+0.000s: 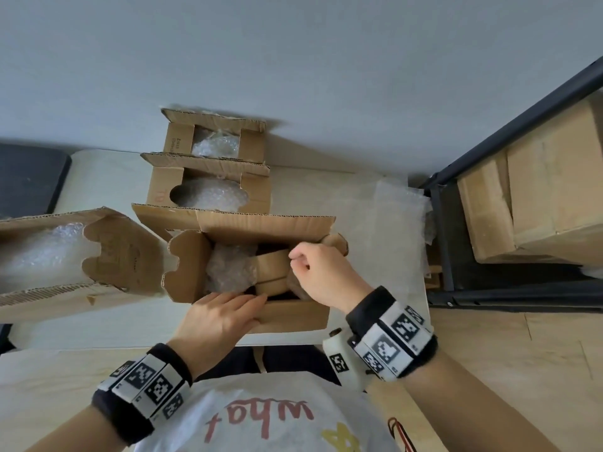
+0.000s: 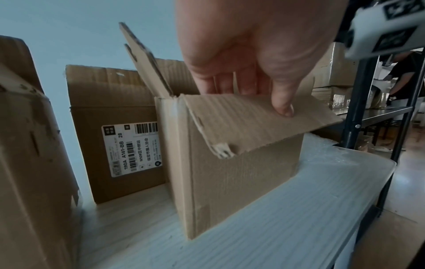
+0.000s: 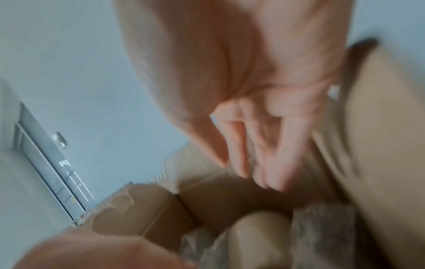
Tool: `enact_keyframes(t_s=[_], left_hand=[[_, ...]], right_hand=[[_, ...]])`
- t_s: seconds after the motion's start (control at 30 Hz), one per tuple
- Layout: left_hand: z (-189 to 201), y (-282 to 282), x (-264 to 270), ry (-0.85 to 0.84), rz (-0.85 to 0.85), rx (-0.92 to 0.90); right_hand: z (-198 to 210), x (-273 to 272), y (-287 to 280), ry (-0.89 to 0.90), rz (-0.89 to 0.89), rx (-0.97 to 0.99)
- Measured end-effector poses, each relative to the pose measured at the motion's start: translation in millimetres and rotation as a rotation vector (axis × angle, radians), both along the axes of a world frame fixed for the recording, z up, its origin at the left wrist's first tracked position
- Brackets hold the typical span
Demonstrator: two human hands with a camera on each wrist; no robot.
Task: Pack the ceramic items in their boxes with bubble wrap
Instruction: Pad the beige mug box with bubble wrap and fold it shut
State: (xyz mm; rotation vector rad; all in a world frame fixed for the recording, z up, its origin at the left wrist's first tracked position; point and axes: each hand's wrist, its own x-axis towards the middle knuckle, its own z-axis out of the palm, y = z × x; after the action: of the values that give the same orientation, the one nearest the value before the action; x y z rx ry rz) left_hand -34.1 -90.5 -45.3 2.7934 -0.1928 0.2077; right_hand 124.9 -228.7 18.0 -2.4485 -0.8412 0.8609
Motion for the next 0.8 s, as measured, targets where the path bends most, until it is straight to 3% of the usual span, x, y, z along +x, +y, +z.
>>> enact_keyframes(t_s=[0.07, 0.13, 0.17, 0.33, 0.4, 0.5, 0.6, 0.8], left_hand=[[-0.8, 1.9, 1.4, -0.017, 0.009, 0.003], [-1.7, 3.7, 1.8, -0.032, 0.023, 0.004], [-1.9, 4.4, 1.9, -0.039, 0.029, 0.005], [-3.5, 2.9, 1.2, -0.046, 0.039, 0.038], [-4.1, 1.9, 0.7, -0.038, 0.042, 0.040], [-3.5, 0.8, 0.8, -0.029, 0.035, 0.031], [-2.6, 0.7, -0.3, -0.010, 0.013, 0.038], [4.4, 1.8, 2.9, 0.026, -0.017, 0.067]], right_hand=[[12.9, 9.4, -19.8, -0.321, -0.039, 0.344], [9.4, 25.7, -41.3, -0.562, -0.099, 0.421], [-0.4, 35.8, -52.3, -0.594, -0.139, 0.373], [-76.7, 75.1, -92.0, -0.262, -0.305, -0.264], [-97.8, 79.4, -95.6, -0.145, -0.342, -0.396], [-119.1, 79.5, -94.8, -0.092, -0.338, -0.462], [-128.4, 78.1, -95.0, -0.159, -0.324, -0.483], [-127.7, 85.4, -101.2, -0.249, -0.477, -0.330]])
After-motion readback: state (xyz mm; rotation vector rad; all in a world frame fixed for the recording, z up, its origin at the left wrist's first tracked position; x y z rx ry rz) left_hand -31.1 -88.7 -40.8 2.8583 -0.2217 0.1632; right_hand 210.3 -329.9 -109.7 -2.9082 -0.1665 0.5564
